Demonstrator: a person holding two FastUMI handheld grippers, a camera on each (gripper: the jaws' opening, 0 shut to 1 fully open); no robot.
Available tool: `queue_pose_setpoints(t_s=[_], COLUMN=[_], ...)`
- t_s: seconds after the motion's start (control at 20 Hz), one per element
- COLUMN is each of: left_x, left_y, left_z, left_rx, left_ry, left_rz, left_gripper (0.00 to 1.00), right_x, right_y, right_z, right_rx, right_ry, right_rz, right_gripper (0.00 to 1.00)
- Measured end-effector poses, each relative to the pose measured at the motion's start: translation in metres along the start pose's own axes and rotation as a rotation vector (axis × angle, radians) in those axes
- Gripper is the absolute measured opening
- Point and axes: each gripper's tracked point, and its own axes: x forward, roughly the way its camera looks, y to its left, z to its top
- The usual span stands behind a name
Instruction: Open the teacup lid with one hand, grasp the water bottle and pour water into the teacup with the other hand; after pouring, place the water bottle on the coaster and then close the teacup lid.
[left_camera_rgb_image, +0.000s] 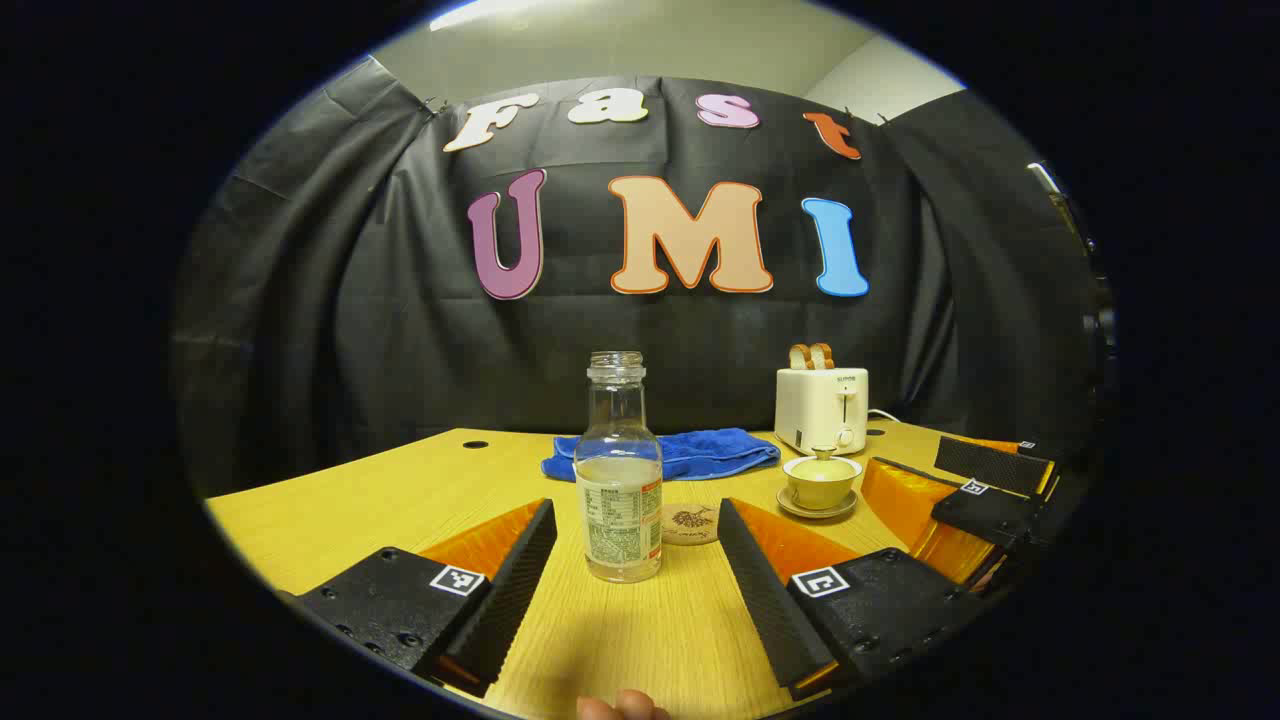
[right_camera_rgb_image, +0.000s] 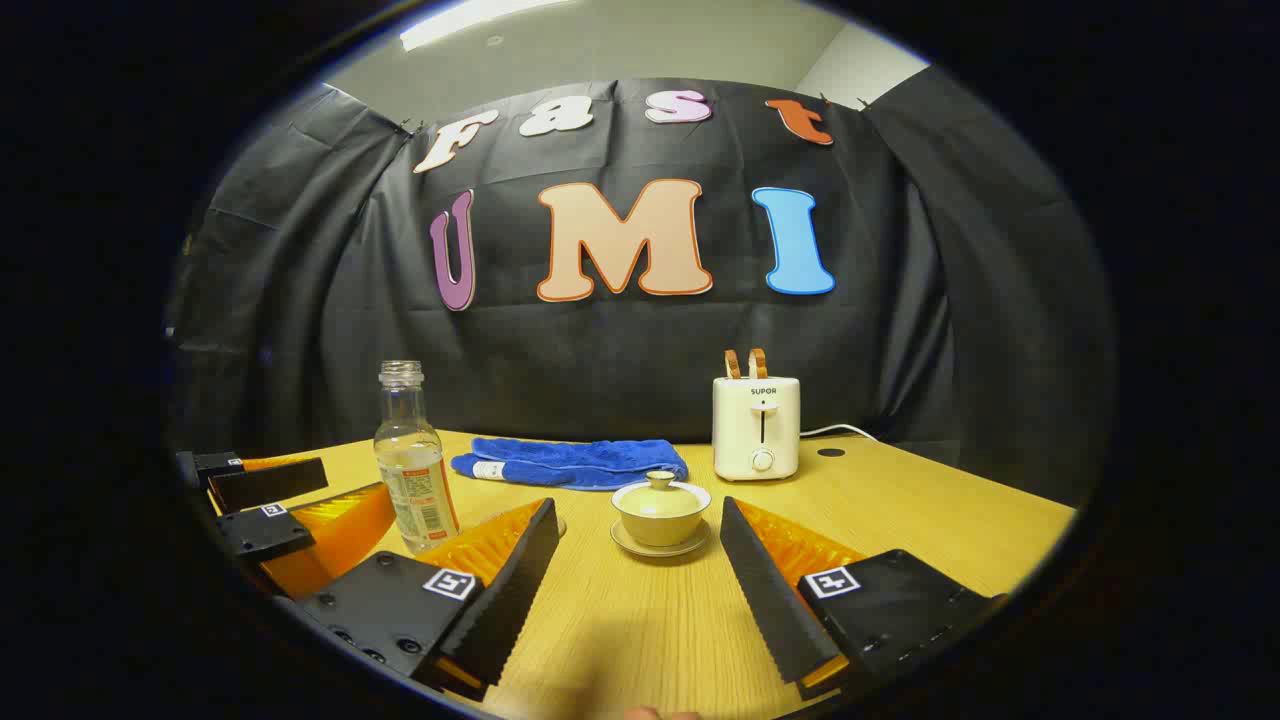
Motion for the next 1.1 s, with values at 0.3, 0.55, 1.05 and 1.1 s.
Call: queue_pose_setpoints(t_s=[0.3,0.55,1.05,1.1], left_x=[0.0004,-0.0004,0.0001,0.0006], left_y=[0.0012,0.0017,0.0014,0.0012], left_z=[0.0001,-0.0004,0.0006,0.0007], left_rx=[0.000,0.000,0.001,0.000], left_ry=[0.000,0.001,0.001,0.001], left_rz=[0.007,0.016,0.008,0.008], left_gripper=[0.95,0.95,0.95,0.95], right_x=[-0.0005,-0.0013,-0.0017,-0.0017], right_y=[-0.0001,-0.0001,-0.0001,-0.0001], right_z=[0.0000,0.0005,0.0003,-0.0001], right_rx=[0.000,-0.001,-0.001,0.000], right_ry=[0.000,0.001,0.001,0.001], right_rz=[0.000,0.000,0.000,0.000], right_gripper=[1.00,1.00,1.00,1.00])
